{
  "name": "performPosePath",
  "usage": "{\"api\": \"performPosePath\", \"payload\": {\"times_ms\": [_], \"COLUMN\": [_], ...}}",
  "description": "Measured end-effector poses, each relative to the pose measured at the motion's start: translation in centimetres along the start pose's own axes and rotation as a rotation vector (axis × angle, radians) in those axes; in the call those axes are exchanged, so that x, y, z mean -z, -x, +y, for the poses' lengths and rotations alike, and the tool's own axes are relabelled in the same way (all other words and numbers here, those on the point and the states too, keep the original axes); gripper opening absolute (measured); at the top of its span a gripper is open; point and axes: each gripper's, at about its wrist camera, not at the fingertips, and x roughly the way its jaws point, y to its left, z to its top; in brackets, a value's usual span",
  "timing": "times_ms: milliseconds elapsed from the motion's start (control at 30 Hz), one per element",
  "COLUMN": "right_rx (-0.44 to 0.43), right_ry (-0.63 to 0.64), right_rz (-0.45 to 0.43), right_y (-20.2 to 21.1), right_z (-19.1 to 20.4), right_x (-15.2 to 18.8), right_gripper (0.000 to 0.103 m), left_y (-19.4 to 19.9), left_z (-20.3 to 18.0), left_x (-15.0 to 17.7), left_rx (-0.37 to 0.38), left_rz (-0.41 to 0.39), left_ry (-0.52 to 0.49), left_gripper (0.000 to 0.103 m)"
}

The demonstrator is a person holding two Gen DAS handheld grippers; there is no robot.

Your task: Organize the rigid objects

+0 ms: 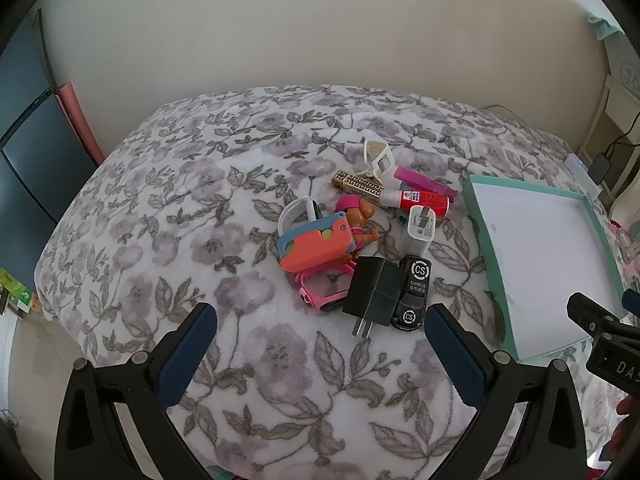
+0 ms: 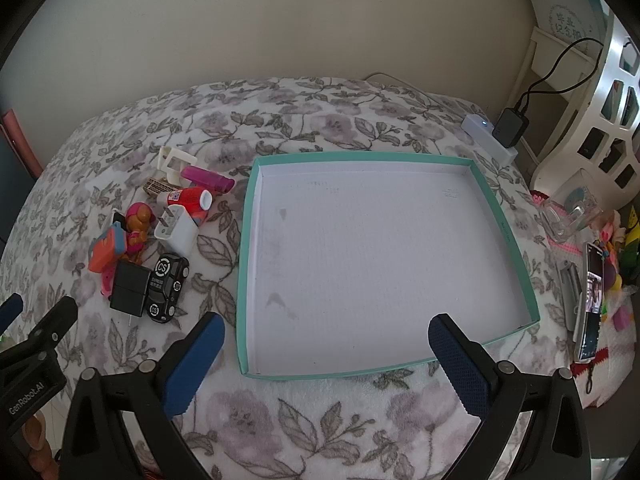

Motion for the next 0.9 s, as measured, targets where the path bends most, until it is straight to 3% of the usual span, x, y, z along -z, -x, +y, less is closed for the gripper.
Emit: {"api": "performPosePath", "payload": {"times_ms": [900], "right_rx": [0.003], "right_ry": [0.004], "right_rz": [0.009], "right_y": [-0.29], "right_z": [-0.23], "right_x": [0.11], "right_gripper": [0.103], "left_y": [-0.14], "left_z": [-0.13], "left_x": [0.07], "left_rx": [-0.007], "left_rz": [0.007], "left_ry": [-0.01], "left_gripper": [0.103]}}
